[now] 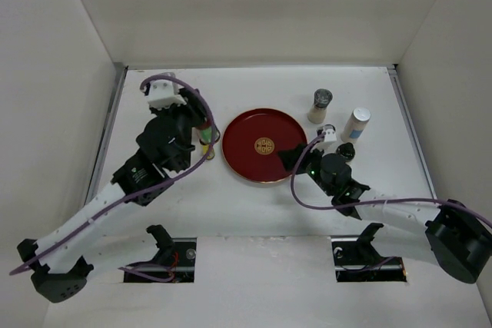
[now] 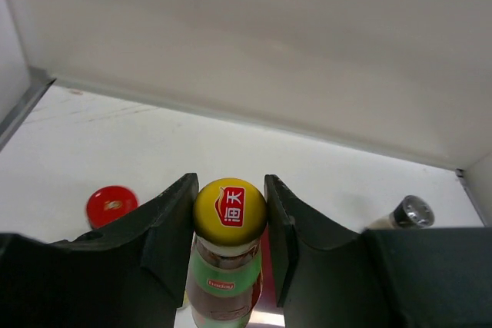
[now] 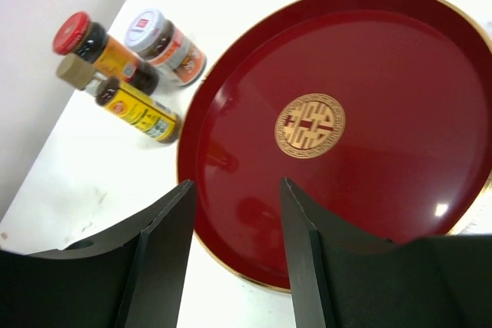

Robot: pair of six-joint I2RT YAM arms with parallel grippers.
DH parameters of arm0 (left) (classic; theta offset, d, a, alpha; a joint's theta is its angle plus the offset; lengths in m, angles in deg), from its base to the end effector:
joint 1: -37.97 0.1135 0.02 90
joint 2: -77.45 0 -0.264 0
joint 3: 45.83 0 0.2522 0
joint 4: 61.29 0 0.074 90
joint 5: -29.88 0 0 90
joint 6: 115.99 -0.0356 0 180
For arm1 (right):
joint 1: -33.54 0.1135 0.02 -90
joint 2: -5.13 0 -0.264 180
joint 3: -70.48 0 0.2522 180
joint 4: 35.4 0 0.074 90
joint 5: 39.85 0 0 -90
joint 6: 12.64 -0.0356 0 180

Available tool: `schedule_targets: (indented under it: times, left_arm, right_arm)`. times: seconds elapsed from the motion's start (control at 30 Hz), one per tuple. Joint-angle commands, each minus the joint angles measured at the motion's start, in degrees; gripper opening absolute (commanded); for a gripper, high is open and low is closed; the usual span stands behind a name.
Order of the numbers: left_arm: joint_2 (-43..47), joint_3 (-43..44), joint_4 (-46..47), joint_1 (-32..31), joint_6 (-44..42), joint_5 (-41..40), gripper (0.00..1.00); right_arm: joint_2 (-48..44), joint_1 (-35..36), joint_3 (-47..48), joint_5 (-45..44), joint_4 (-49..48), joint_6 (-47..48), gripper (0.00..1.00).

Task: Organize the condiment bottles

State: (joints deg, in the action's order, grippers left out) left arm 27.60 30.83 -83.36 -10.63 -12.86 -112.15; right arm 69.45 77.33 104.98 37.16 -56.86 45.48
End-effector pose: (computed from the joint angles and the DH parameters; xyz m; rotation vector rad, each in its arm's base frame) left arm 0.1338 -0.1093 0.4370 -0.2696 1.4987 -0.1862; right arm 0.1730 0.1547 0.2102 -0.0105 1.7768 0.7779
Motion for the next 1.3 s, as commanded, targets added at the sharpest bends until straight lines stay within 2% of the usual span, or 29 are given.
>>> schedule_targets:
  times: [0.0, 0.17, 0.4, 0.63, 1.07, 1.27]
  left_arm:
    - [-5.8, 3.6, 14.8, -3.0, -3.5, 1.0, 0.14]
    - [-16.4, 3.8, 23.2, -2.5, -3.7, 4.7, 0.14]
    - [-29.1, 4.9, 33.1, 2.1, -3.2, 10.7, 0.14]
    - [-38.3, 7.3, 34.5, 4.0, -3.0, 13.4, 0.14]
    - [-45.1, 2.0, 42.2, 6.0, -2.8, 16.2, 0.17]
    - [-44.4, -3.5, 45.1, 6.2, -2.8, 14.8, 0.30]
  right_arm:
    - [-1.7, -1.0, -0.8, -1.0, -3.6, -1.2, 0.54]
    - [-3.2, -2.2, -1.5, -1.9, -3.1, -1.8, 0.54]
    - [-1.6, -2.5, -1.3, -2.6, -3.1, -1.9, 0.54]
    - [-2.1, -2.6, -1.4, -2.6, -3.1, -1.9, 0.54]
    - [-3.0, -2.7, -1.7, -2.6, -3.0, -1.6, 0.54]
    - [-2.5, -2.7, -1.6, -2.6, -3.0, -1.5, 0.54]
